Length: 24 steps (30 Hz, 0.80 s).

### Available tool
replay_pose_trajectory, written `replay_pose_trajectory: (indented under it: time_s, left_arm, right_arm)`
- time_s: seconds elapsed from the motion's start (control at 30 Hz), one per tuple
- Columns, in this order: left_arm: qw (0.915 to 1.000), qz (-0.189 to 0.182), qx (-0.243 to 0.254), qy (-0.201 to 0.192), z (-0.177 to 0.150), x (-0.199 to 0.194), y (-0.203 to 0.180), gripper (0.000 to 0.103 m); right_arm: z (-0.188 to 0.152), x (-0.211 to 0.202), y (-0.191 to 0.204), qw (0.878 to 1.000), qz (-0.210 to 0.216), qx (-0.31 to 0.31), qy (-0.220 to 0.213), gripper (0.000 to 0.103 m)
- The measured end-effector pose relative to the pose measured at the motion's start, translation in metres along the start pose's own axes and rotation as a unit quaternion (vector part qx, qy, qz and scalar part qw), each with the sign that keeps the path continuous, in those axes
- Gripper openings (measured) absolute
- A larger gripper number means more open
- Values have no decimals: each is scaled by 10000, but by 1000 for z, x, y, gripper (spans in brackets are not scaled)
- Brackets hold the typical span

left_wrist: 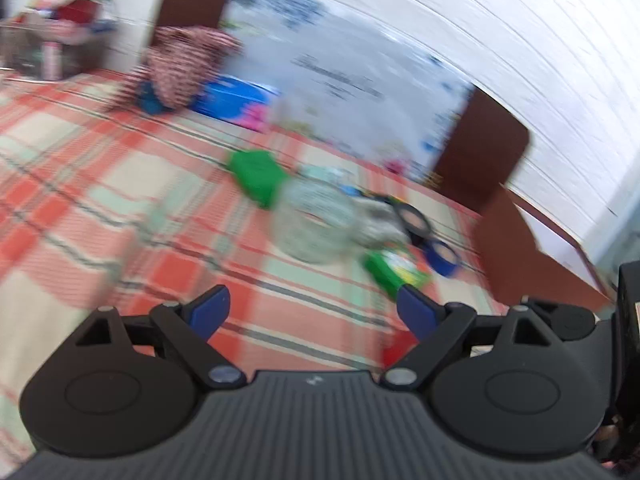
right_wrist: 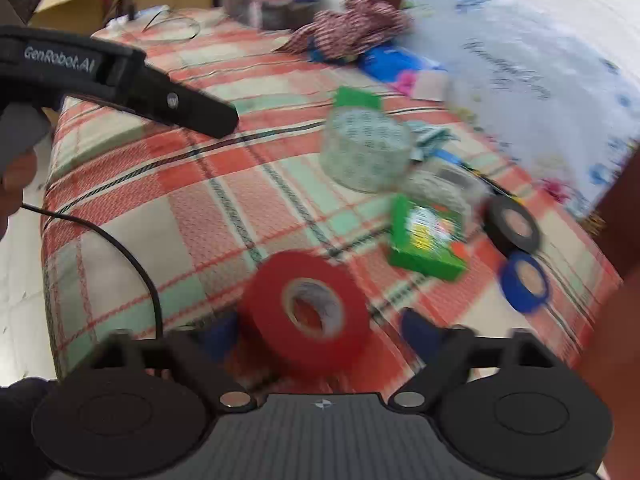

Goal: Organize objects

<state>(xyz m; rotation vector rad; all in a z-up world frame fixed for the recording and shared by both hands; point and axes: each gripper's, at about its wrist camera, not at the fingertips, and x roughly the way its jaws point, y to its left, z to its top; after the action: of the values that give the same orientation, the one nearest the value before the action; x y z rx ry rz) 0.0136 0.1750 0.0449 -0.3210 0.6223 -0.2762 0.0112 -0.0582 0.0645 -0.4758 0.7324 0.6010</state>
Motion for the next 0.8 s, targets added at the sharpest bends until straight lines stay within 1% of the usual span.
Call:
replay_pose_trajectory:
  time_s: [0.03, 0.1, 0.17, 0.23, 0.27, 0.33, 0.37, 0.4, 0.43, 0.5, 0.57, 0.67, 0.7, 0.8]
  left_arm:
    - [9999, -83, 83, 82, -1, 4, -7, 92]
    - [9989, -309, 254, 246, -6, 12, -24, 92]
    - [9969, -492, 433, 428, -11, 17, -39, 91]
    - [9949, -390, 623, 693, -15, 26, -50, 90]
    - [9938, -293, 626, 875, -17, 32, -53, 83]
    - [9902, -274, 438, 1294, -22, 44, -52, 57]
    - [9882, -299, 322, 1467, -25, 48, -51, 53]
    - [9867, -298, 230, 1583, -29, 53, -50, 45]
    - [9861, -304, 137, 1628, -34, 57, -49, 43]
    - [9871, -303, -28, 1572, -35, 59, -51, 37]
    - [9881, -247, 155, 1510, -30, 54, -63, 37]
    - [9902, -362, 520, 1246, -19, 45, -89, 37]
    - [9901, -447, 614, 1185, -13, 44, -98, 37]
    - [9876, -715, 920, 1050, 5, 52, -135, 37]
  right_arm:
    - [-6, -5, -1, 9998, 5, 167, -138, 97]
    - [-17, -6, -4, 9983, 206, 536, -137, 94]
    - [-28, -1, -6, 9956, 295, 874, -131, 92]
    - [-35, 3, -5, 9954, 283, 904, -138, 87]
    - [-36, 4, -4, 9955, 244, 888, -241, 86]
    - [-36, 3, -5, 9948, 210, 919, -394, 80]
    - [-36, 4, -5, 9942, 208, 950, -450, 79]
    - [-36, 6, -7, 9938, 210, 966, -518, 78]
    - [-36, 8, -8, 9933, 239, 977, -574, 78]
    - [-37, 10, -8, 9926, 297, 963, -679, 69]
    - [-36, 3, -6, 9927, 109, 923, -764, 70]
    - [-41, -16, -18, 9874, -133, 1075, -1154, 70]
    - [-43, -23, -25, 9844, -256, 1163, -1297, 70]
    - [-49, -40, -47, 9735, -835, 1387, -1614, 70]
